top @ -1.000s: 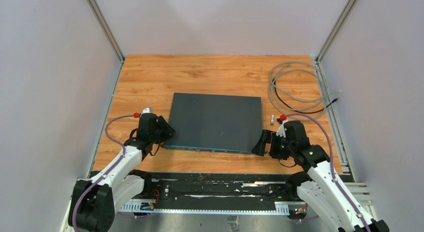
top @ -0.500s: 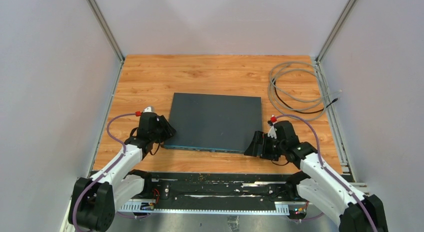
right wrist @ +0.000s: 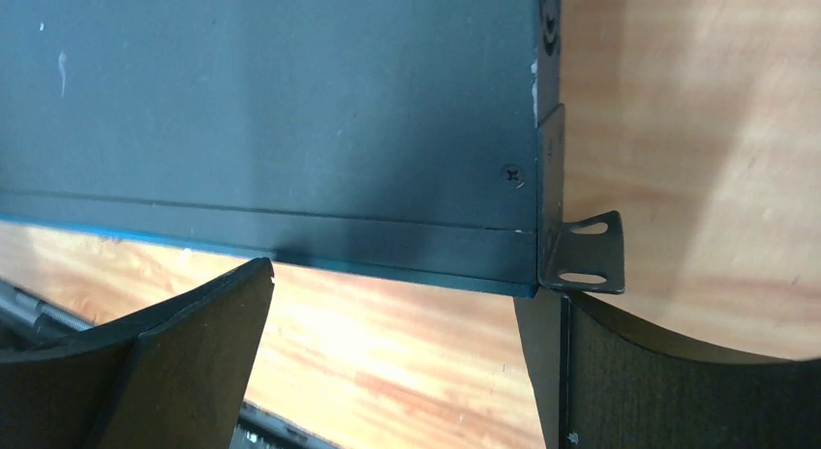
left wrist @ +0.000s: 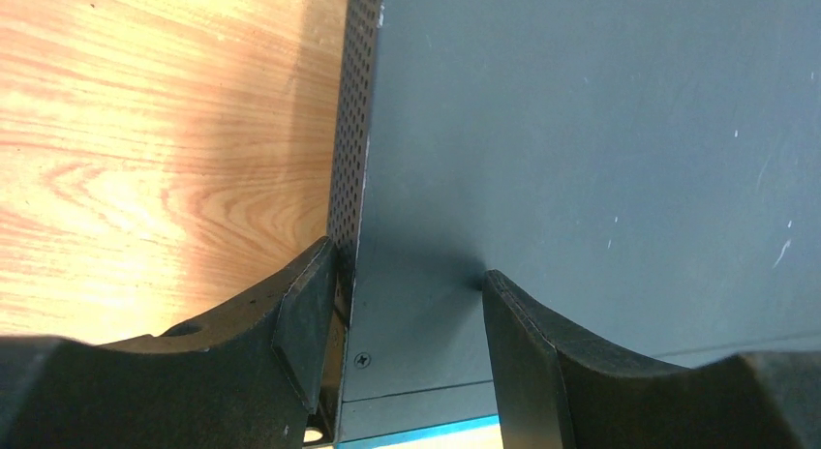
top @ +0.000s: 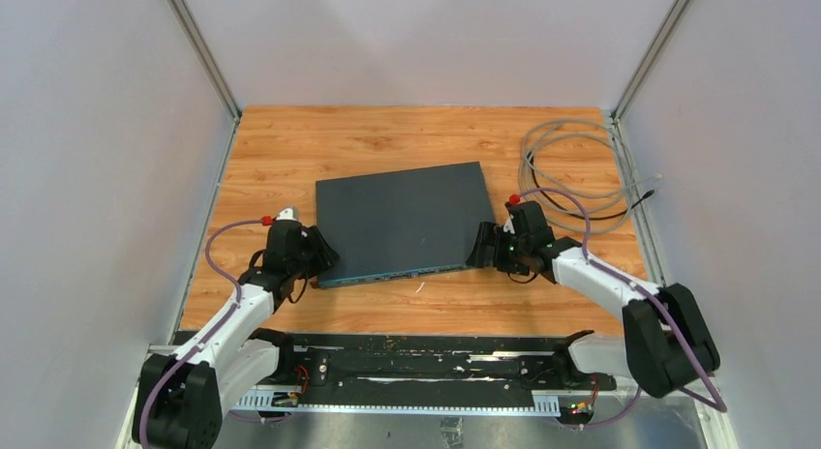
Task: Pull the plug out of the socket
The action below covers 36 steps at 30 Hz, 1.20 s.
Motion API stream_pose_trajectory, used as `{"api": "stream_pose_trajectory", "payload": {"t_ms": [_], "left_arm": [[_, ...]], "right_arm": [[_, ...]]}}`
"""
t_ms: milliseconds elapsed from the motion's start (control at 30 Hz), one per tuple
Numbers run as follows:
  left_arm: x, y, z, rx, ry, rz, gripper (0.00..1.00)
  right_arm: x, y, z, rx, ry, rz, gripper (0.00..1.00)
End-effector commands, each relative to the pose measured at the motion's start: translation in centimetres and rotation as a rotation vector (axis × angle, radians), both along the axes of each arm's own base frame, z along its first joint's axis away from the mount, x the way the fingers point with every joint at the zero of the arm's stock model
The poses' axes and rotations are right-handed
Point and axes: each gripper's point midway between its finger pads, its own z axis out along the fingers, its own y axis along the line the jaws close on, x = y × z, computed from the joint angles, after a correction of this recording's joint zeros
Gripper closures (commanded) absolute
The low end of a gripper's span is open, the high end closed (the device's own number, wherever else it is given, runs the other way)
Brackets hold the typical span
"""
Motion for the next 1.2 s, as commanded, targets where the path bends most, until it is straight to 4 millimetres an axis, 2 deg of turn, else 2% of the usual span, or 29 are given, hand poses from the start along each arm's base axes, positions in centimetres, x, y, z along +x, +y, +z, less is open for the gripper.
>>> {"api": "stream_pose_trajectory", "payload": {"t_ms": [0,233,367,467,600,667,800,900,1167], "left_arm": [[-4.5,-1.6,-2.3,-0.045,0.146,-0.127,0.44],[-6.1,-3.3,-2.3,-0.151,0.146,-0.190,0.44],[-6.3,-2.7,-2.7,-0.131,0.159,-0.148,0.44],[-6.0,-2.0,-2.5,-0.113,0.162,-0.101,0.44],[-5.3,-1.3,-1.8,-0.100,0.145,-0.039,0.45],[-5.1,-1.0,-1.5,-0.096,0.140,-0.008,0.45],[-4.9,-0.8,-1.5,-0.100,0.136,0.020,0.45],[-4.8,-0.7,-1.6,-0.096,0.140,0.034,0.46],[-4.5,-0.4,-2.3,-0.089,0.164,0.066,0.50]], "right_arm": [[7.9,3.2,5.4,0.062,-0.304,0.057,0.03],[12.3,3.8,3.9,0.010,-0.328,0.105,0.03],[13.0,3.5,3.8,-0.019,-0.330,0.102,0.03],[11.8,2.4,4.1,-0.046,-0.338,0.079,0.02],[8.7,0.4,4.0,-0.134,-0.352,0.093,0.00],[6.7,0.8,3.7,-0.190,-0.376,0.140,0.00],[3.7,4.0,4.0,-0.174,-0.439,0.252,0.05],[2.6,5.8,4.0,-0.196,-0.471,0.277,0.06],[2.0,10.0,3.7,-0.256,-0.519,0.280,0.14]]}}
